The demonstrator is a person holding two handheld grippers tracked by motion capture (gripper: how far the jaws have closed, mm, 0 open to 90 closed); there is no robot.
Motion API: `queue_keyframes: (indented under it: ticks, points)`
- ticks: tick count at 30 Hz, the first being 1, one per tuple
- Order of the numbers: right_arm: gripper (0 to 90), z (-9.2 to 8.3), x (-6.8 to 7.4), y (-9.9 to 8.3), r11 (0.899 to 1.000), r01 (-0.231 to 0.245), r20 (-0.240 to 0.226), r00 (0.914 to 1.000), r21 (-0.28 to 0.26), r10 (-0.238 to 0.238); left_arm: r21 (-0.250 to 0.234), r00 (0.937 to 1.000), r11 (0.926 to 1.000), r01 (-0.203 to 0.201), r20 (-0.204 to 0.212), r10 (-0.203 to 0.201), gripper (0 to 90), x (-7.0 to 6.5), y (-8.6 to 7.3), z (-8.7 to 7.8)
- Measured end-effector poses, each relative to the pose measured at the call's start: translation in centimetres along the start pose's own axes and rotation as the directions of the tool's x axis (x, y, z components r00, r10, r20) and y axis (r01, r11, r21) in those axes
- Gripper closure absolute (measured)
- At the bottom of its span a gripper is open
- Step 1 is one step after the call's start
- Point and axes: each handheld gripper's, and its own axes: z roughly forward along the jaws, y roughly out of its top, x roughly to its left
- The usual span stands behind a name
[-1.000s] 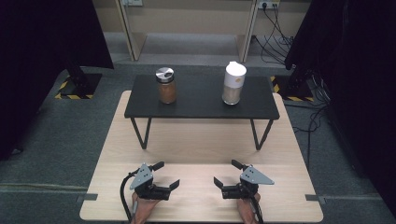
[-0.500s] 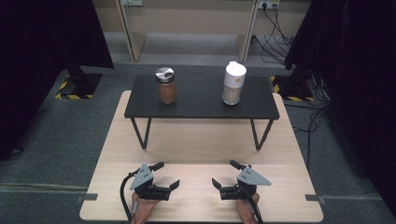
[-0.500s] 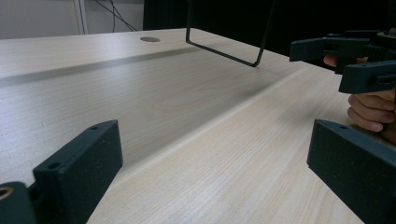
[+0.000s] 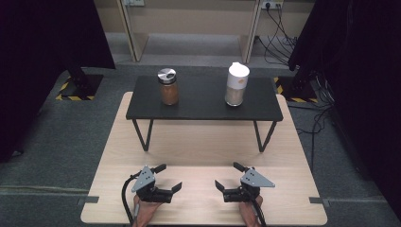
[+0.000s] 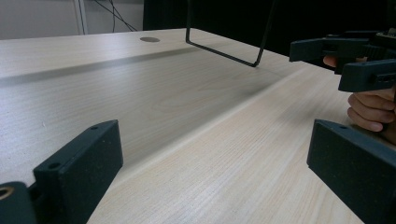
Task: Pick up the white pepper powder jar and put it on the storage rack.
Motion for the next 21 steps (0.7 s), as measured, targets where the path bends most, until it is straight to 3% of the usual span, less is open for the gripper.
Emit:
queue_keyframes:
  ticks: [21]
  points:
    - [0.7,-0.01,-0.01,-0.02,1.0,-0.006,0.006,1.0,0.0,0.006,0.0,1.0,1.0,-0.002,0.0,0.002,2.8,-0.02,0.01,0.01]
